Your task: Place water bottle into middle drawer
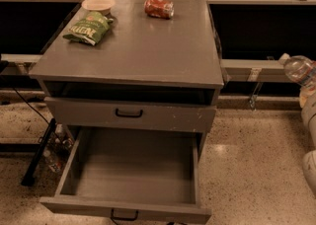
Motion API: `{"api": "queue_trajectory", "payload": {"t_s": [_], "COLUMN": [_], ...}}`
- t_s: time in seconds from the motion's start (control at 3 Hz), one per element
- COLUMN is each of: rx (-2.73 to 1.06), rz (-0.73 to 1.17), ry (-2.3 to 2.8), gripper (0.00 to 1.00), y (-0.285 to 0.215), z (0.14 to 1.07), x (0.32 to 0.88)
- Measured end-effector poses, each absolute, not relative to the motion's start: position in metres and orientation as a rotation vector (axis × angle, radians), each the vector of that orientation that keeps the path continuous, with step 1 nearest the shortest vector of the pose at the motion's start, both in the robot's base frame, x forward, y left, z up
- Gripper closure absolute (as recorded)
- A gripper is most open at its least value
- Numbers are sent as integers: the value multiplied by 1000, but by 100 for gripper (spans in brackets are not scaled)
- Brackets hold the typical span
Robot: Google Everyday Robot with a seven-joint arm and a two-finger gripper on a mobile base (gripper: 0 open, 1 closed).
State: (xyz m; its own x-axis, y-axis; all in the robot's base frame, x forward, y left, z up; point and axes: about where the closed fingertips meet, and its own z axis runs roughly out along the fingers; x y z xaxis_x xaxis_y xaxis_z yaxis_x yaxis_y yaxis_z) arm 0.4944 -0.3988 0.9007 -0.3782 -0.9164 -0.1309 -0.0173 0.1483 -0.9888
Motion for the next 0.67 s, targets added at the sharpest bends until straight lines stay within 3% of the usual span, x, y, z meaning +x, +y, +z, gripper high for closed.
{"api": "queue_trajectory", "payload": {"t_s": [0.67], "rx": [-1082], "rz": [-1151], "ry": [1525], "gripper": [100], "y": [-337], "z": [875], "x": [488]}}
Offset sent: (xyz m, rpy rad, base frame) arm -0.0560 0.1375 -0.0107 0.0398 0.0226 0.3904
